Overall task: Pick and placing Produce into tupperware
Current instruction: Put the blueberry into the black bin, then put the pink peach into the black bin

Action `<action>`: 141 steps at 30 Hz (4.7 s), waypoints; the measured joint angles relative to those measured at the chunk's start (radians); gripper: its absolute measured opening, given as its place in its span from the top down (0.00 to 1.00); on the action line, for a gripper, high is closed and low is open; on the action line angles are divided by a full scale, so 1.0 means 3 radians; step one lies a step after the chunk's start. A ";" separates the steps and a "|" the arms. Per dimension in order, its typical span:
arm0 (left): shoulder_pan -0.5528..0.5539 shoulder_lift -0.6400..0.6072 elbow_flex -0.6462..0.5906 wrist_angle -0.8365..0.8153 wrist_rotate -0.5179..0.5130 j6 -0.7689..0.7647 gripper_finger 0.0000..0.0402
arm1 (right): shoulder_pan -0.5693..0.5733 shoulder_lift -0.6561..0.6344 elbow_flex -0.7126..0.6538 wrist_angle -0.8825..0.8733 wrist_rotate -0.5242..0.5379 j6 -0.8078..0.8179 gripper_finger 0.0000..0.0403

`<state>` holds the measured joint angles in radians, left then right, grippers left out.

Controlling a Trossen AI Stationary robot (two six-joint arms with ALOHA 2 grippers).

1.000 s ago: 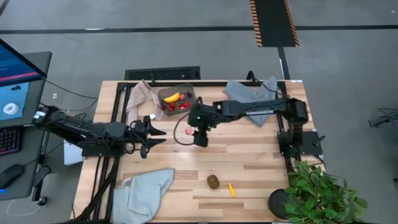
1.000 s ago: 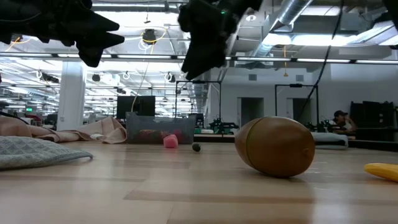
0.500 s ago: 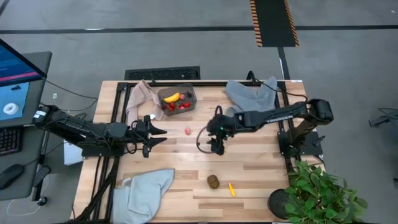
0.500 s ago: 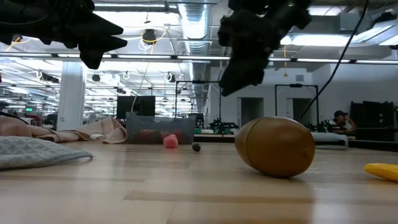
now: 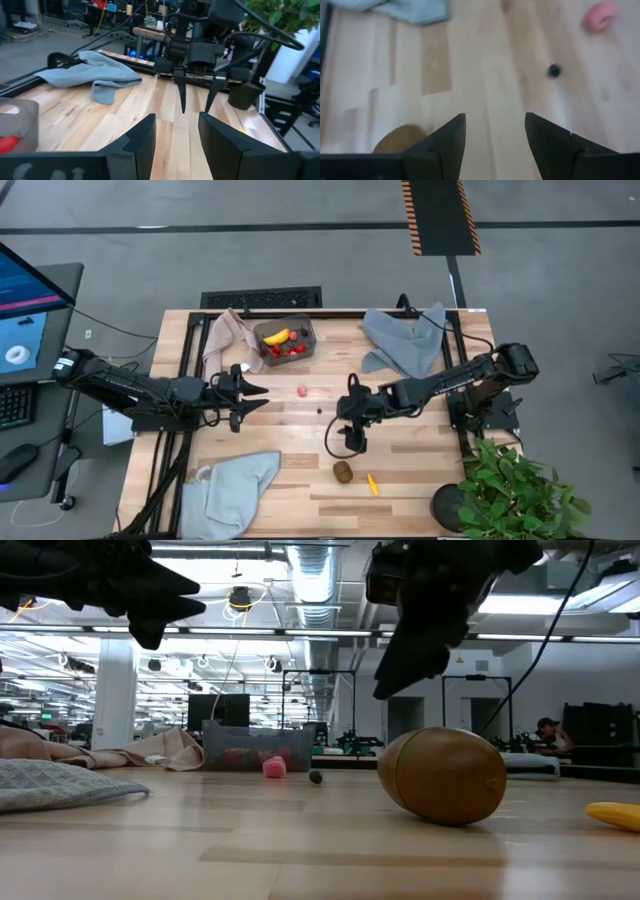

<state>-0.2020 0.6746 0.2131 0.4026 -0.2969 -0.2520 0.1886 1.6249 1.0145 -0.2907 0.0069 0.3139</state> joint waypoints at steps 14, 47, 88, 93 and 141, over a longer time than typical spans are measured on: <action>0.0000 0.0000 0.0000 0.0000 -0.0093 -0.0020 0.65 | -0.0462 0.0381 0.0011 0.0633 0.0140 -0.0200 0.44; 0.0000 0.0065 0.0000 0.0039 -0.0097 -0.0018 0.65 | -0.0520 0.1038 0.0214 0.0885 0.0253 -0.0171 0.47; 0.0000 0.0065 0.0000 0.0022 -0.0095 -0.0020 0.65 | -0.0535 0.1270 0.0259 0.0992 0.0221 -0.0148 0.62; 0.0000 0.0065 0.0000 0.0023 -0.0094 -0.0020 0.65 | -0.0556 0.1270 0.0266 0.0975 0.0222 -0.0143 0.77; 0.0001 0.0065 0.0000 0.0018 -0.0101 -0.0053 0.65 | -0.1837 0.1305 0.1493 0.0997 -0.0436 -0.0257 0.40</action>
<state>-0.2016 0.6941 0.2131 0.4080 -0.3272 -0.2680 -0.3626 2.0163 1.4624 0.0083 -0.1238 0.2367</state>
